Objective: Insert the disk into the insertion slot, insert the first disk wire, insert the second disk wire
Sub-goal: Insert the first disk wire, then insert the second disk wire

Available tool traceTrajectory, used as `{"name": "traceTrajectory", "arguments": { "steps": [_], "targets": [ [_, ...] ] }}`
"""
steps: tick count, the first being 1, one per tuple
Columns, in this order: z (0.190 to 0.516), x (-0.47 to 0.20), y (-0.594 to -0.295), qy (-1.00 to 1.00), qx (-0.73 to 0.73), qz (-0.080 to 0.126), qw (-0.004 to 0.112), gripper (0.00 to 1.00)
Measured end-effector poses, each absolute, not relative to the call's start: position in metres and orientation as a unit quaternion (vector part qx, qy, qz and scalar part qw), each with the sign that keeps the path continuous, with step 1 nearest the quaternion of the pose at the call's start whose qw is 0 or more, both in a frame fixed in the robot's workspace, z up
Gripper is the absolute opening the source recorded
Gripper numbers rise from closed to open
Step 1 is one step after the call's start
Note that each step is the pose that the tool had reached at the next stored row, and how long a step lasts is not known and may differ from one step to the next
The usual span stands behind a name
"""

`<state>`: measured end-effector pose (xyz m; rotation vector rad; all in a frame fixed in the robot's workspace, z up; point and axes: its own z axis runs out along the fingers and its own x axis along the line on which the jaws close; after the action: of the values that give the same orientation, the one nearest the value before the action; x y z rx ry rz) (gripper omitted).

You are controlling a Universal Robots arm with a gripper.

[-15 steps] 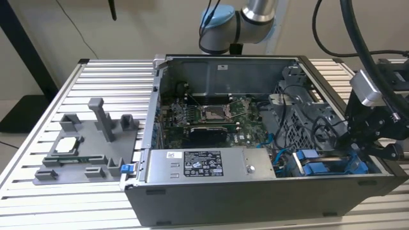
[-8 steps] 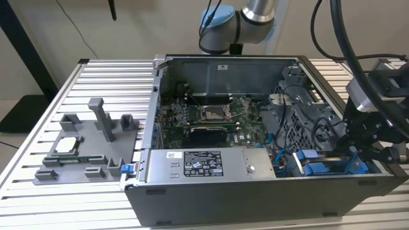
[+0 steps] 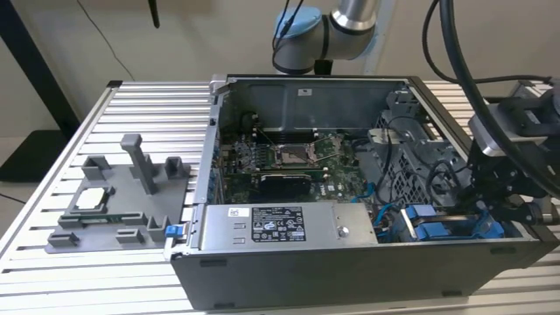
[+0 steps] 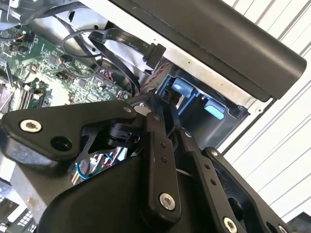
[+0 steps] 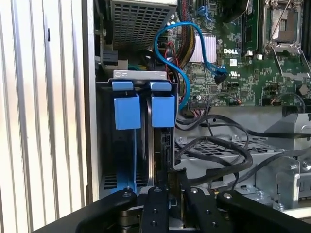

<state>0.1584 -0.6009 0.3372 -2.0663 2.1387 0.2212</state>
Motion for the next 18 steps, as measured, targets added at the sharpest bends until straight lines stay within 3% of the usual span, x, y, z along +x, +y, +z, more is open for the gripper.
{"name": "traceTrajectory", "arguments": {
  "steps": [18],
  "targets": [
    [0.326, 0.154, -0.595, 0.714, -0.691, 0.070, 0.084, 0.00]
  ]
}}
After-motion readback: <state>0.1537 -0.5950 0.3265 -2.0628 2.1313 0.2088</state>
